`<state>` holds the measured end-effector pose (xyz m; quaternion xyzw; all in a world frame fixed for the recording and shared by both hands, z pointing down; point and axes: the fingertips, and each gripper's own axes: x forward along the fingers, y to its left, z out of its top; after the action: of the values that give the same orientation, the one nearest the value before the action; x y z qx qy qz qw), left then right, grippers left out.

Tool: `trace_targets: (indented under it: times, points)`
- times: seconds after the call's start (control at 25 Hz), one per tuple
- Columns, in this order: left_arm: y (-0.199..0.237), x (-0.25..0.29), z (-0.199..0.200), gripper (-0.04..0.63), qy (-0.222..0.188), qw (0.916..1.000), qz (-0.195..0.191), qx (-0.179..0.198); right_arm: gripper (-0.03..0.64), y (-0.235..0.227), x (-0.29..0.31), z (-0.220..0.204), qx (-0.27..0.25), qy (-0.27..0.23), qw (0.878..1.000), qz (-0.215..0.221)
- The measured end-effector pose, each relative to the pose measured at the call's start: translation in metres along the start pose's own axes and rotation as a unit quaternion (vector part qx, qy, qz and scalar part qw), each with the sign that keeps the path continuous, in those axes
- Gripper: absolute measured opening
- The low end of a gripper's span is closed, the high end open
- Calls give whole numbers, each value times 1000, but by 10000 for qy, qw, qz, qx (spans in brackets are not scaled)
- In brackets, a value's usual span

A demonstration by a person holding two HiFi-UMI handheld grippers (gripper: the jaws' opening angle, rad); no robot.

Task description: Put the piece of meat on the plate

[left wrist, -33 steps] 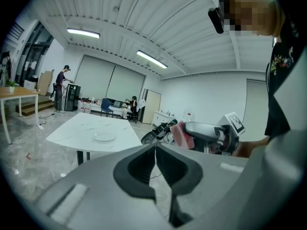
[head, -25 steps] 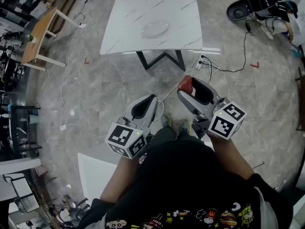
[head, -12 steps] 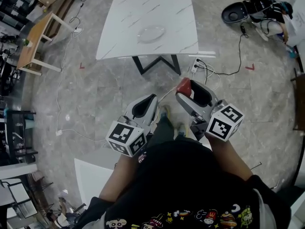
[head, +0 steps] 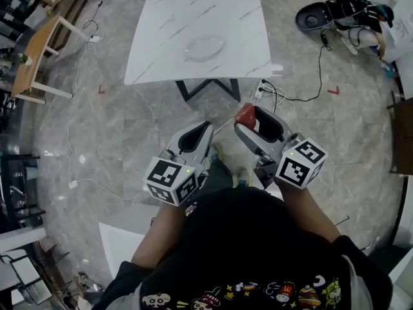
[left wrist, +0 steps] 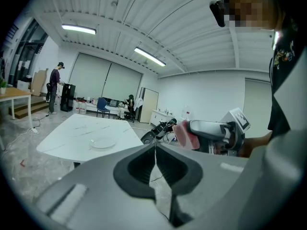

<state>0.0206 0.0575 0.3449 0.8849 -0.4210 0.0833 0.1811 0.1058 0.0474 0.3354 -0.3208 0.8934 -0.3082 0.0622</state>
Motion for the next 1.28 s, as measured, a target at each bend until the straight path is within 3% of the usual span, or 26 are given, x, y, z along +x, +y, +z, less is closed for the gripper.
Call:
trace_targets:
  times: [0.72,1.04,1.28]
  points:
    - [133,39,33,1,221,9989,-402,-109,328,-38,129,22,53,65,9984,-563]
    - [161,46,36,0,302,9966,-763,-123,328,-38,161,17,36,111,9963,-850]
    - [172,44,40,0,286,9960,-829,-147,327,-35,173,12,-14,203,9953,-950]
